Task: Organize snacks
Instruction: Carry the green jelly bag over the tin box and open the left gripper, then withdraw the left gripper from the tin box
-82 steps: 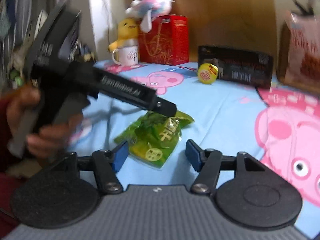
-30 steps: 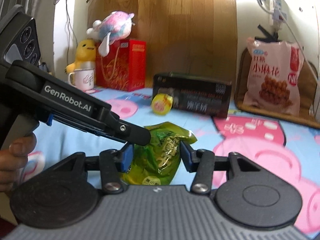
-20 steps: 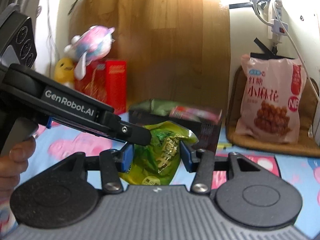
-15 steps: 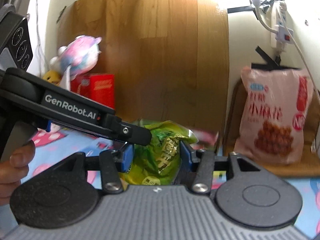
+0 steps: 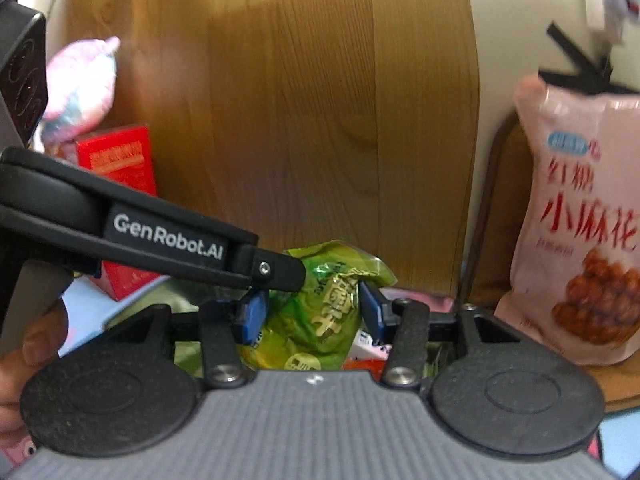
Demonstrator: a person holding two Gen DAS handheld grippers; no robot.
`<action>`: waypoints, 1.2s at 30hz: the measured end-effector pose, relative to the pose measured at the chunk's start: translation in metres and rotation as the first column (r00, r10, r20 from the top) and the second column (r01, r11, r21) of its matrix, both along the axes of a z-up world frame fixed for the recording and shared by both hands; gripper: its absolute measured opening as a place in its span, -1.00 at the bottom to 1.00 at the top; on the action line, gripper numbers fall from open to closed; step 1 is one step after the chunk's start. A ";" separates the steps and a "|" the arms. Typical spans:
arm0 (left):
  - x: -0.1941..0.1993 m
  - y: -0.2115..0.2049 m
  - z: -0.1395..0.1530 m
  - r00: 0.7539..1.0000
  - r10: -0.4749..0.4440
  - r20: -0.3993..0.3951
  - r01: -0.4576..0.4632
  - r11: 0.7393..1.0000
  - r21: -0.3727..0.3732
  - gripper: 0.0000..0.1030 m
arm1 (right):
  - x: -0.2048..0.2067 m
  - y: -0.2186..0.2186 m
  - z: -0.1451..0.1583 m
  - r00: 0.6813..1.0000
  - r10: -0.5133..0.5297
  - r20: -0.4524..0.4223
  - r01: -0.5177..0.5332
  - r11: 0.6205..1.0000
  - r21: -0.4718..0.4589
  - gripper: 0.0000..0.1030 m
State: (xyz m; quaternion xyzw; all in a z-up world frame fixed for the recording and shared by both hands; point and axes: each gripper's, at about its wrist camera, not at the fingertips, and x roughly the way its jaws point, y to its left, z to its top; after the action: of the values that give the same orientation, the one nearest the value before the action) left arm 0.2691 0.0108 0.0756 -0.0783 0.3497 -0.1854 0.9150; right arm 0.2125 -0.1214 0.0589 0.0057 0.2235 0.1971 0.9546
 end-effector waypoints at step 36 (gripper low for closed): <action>-0.105 0.063 -0.009 0.966 0.228 0.123 -0.245 0.958 0.152 0.03 | -0.099 -0.014 -0.007 0.996 -0.064 0.062 0.054 0.986 0.159 0.32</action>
State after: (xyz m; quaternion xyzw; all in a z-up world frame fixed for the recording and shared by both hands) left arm 0.1637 0.0739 0.0666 -0.0335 0.3039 -0.0486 0.9509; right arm 0.1137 -0.1355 0.0522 0.0809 0.1749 0.1857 0.9635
